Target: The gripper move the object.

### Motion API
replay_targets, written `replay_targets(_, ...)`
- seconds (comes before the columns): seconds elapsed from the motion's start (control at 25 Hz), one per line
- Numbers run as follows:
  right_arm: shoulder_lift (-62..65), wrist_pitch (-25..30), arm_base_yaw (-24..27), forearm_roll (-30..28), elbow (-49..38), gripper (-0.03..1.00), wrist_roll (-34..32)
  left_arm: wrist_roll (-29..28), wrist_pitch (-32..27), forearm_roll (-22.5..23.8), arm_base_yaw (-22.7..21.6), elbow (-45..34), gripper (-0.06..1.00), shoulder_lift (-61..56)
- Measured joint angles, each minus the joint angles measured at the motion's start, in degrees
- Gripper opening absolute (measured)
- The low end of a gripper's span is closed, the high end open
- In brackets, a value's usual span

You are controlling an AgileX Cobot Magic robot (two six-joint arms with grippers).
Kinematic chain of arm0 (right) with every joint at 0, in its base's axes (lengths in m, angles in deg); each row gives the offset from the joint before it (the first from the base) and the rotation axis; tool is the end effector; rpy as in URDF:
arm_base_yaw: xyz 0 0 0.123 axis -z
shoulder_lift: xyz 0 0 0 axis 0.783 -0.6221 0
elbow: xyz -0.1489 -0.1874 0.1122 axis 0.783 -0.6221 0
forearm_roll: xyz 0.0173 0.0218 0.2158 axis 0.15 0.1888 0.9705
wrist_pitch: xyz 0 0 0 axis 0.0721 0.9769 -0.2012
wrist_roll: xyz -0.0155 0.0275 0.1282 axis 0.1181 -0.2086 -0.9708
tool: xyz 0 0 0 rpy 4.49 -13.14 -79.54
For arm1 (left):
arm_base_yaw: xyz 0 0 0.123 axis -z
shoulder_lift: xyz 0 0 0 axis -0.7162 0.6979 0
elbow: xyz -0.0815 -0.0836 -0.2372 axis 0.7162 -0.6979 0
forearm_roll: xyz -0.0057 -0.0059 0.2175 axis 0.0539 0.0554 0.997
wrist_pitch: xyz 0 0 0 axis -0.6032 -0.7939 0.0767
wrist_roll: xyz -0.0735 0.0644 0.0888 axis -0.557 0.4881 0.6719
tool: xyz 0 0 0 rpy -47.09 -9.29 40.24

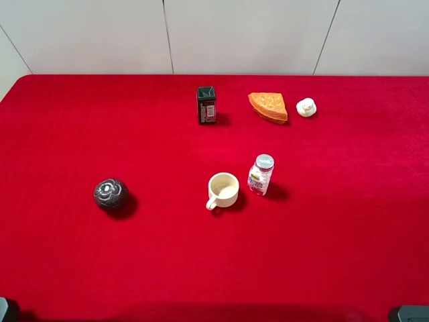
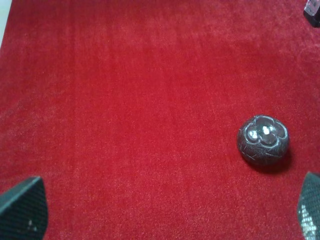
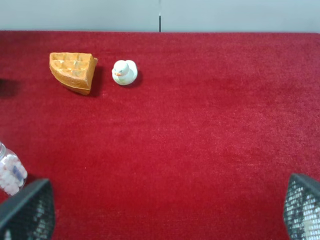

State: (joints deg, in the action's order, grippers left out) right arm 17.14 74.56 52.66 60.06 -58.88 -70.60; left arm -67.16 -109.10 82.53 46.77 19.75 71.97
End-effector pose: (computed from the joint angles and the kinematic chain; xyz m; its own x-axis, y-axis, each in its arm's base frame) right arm 0.0225 0.0065 0.2469 -0.4164 -0.0471 -0.9079 -0.0512 0.9983 -0.0284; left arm 0.0222 -0.0014 0.2391 -0.4600 0.0795 -0.8843 0.0571 0.9966 0.0599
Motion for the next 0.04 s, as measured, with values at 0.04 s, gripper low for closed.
replay_targets(0.04,0.0,0.0,0.0,0.0,0.0,0.69,0.0,0.0,0.0,0.0,0.0,0.0,1.0,0.0)
